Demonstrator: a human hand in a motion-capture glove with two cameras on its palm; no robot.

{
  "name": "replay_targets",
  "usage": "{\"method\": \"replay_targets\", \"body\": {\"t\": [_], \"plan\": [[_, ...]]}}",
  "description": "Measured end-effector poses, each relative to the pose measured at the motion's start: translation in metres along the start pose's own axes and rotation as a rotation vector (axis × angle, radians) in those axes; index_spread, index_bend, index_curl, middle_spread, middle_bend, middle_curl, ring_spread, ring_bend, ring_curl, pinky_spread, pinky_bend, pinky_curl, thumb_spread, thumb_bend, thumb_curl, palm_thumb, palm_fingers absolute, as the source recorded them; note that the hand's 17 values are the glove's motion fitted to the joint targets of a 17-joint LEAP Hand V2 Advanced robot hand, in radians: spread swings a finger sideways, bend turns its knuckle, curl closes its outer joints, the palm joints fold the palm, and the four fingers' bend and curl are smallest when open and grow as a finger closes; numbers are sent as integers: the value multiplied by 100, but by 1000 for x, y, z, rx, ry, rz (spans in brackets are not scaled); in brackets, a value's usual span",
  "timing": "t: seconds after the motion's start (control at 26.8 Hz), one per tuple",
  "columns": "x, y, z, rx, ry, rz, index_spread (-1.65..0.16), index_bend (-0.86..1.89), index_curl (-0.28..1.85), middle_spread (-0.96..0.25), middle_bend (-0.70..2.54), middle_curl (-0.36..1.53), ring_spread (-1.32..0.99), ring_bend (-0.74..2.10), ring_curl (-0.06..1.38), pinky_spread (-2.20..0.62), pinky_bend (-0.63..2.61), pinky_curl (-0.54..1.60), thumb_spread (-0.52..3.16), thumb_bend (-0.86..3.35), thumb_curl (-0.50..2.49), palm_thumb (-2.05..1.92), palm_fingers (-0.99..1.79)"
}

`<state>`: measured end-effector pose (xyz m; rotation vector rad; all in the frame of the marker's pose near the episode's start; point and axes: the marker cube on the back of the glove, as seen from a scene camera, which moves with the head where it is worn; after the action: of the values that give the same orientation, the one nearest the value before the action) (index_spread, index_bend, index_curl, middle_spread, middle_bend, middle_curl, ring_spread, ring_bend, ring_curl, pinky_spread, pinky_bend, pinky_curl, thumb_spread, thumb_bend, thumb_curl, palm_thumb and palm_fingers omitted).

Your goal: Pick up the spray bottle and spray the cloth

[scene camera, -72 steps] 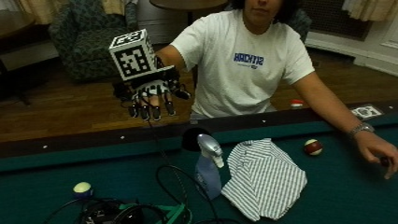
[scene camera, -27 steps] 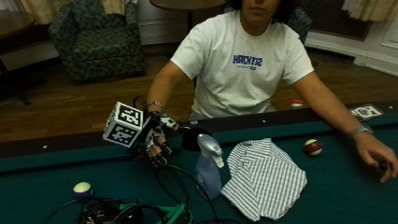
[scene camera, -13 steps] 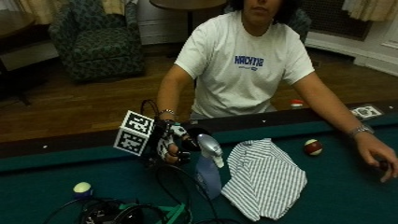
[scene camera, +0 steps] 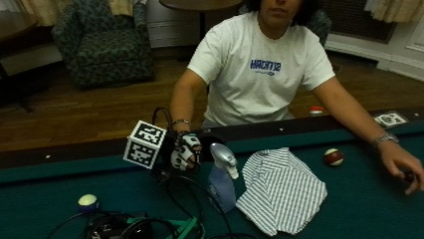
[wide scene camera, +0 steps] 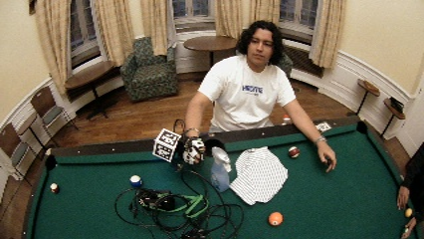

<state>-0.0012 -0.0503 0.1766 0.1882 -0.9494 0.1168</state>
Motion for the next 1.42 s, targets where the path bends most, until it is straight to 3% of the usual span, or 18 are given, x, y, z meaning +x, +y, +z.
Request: {"method": "replay_targets", "body": {"t": [0.34, 0.82, 1.42], "plan": [[-4, 5, 5, -8, 16, -20, -31, 20, 46, -19, 45, 44, -18, 45, 40, 4, 13, 18, 95, -3, 43, 73, 114], [-6, 6, 38, -163, 17, -90, -31, 20, 46, -19, 44, 45, -18, 45, 40, 4, 13, 18, 95, -3, 44, 73, 114], [0, -21, 81, -60, -133, -131, -31, 19, 47, -19, 44, 45, -18, 44, 41, 4, 13, 18, 95, -3, 44, 73, 114]]}}
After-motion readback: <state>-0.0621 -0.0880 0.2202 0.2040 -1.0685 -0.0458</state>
